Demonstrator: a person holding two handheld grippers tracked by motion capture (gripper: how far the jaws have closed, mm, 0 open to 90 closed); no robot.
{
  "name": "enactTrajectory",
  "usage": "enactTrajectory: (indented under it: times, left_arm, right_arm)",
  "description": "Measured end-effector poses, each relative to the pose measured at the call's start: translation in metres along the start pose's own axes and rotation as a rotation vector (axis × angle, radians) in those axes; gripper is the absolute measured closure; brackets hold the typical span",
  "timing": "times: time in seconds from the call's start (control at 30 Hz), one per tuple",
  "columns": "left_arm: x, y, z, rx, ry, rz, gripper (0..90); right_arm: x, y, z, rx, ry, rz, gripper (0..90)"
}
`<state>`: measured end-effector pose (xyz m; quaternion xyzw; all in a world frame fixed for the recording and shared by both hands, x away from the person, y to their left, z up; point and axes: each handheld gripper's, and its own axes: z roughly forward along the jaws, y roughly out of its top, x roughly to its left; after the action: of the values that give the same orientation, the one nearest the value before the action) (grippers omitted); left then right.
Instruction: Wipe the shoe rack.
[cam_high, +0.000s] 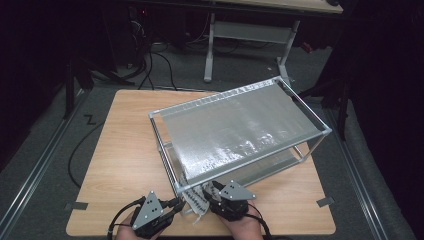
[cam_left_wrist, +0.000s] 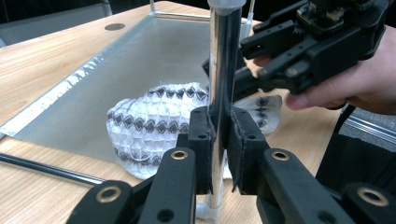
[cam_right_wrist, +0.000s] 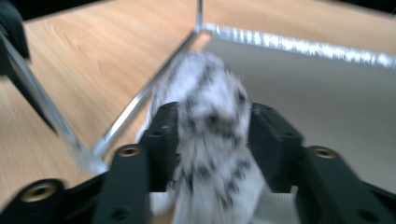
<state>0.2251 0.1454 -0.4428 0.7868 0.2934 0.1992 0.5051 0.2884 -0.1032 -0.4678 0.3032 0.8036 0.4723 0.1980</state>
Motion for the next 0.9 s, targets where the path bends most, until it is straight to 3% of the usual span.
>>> enactTrajectory:
  times: [0.07, 0.23, 0.37, 0.5, 0.53, 0.63, 0.7, 0.83, 0.9]
  left_arm:
    - [0.0, -0.001, -0.003, 0.005, 0.001, 0.003, 80.3]
    - [0.003, -0.007, -0.015, -0.001, -0.005, -0.009, 80.3]
    - [0.002, -0.008, -0.016, -0.002, 0.009, -0.001, 80.3]
    - [0.002, -0.008, -0.016, -0.012, 0.011, -0.006, 79.8]
    - [0.002, -0.008, -0.016, -0.014, 0.015, -0.008, 78.8]
    - [0.003, -0.007, -0.015, -0.044, 0.008, -0.035, 72.6]
    - [0.003, -0.006, -0.015, -0.057, 0.009, -0.042, 70.7]
    - [0.001, -0.005, -0.011, -0.051, 0.017, -0.032, 69.7]
    - [0.001, -0.004, -0.01, -0.047, 0.027, -0.02, 74.7]
  right_arm:
    - [0.004, 0.002, 0.008, 0.001, 0.009, 0.004, 65.1]
    - [0.01, -0.006, 0.031, 0.127, 0.035, 0.017, 71.2]
    - [0.014, -0.01, 0.037, 0.165, 0.038, 0.02, 71.2]
    - [0.015, -0.012, 0.033, 0.15, 0.026, 0.041, 66.2]
    - [0.014, -0.011, 0.031, 0.115, 0.028, 0.027, 64.3]
    - [0.015, -0.009, 0.027, 0.091, 0.042, 0.048, 57.6]
    - [0.019, -0.009, 0.028, 0.112, 0.07, 0.068, 56.3]
    - [0.028, -0.012, 0.031, 0.156, 0.059, 0.043, 59.4]
    - [0.03, -0.012, 0.032, 0.17, 0.041, 0.039, 63.8]
